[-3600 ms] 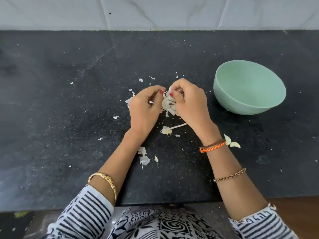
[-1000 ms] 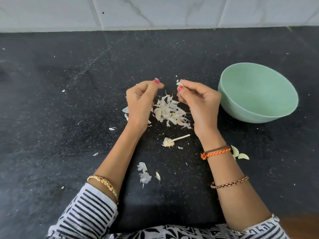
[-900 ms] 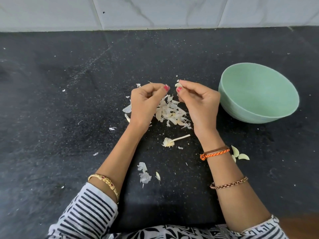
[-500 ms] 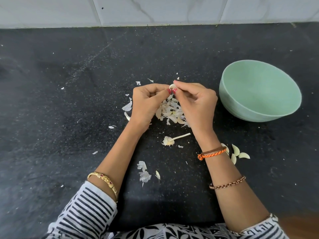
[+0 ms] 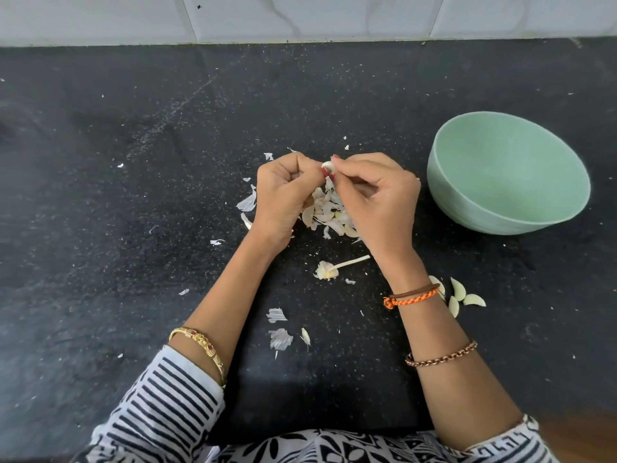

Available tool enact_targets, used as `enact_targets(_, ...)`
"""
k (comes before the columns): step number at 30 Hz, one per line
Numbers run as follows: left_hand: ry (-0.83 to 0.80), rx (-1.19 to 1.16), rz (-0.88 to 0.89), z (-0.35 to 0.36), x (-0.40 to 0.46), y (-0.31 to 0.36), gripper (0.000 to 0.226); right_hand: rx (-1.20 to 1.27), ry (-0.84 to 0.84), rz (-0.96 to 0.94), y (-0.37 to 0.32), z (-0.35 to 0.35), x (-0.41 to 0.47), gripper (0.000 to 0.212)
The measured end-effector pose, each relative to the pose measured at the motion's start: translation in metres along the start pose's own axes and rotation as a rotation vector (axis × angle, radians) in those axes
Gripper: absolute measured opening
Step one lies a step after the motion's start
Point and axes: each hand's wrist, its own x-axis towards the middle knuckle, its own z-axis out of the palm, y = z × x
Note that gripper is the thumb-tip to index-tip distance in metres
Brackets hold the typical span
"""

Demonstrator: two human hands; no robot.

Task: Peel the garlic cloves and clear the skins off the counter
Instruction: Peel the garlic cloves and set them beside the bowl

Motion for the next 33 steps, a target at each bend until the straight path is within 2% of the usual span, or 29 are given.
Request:
enact_targets(4,0.0,-0.029,0.031,-0.001,0.001,-0.001,0.02,0.069,-0.043,0.083,-0.003,-0.002,0.002,0.016)
enact_targets(8,0.023,-0.059,0.038,-0.001,0.001,0.002,0.021,0.342,-0.085,0.393,-0.014,-0.006,0.006,0.023)
enact_targets(11,0.078,-0.078,0.06,-0.005,0.003,0.004,0.019,0.387,-0.041,0.478,-0.015,-0.006,0.006,0.023)
enact_targets(15,0.072,-0.014,0.148,-0.005,0.002,0.002,0.018,0.293,0.023,0.473,-0.013,-0.005,0.005,0.02)
enact_targets(18,-0.001,0.047,0.186,-0.003,0.002,-0.003,0.019,0.239,0.031,0.437,-0.011,-0.004,0.004,0.02)
enact_targets(33,0.025,-0.077,0.077,-0.003,0.004,-0.005,0.031,-0.013,0.049,0.177,0.001,-0.001,0.0,0.018)
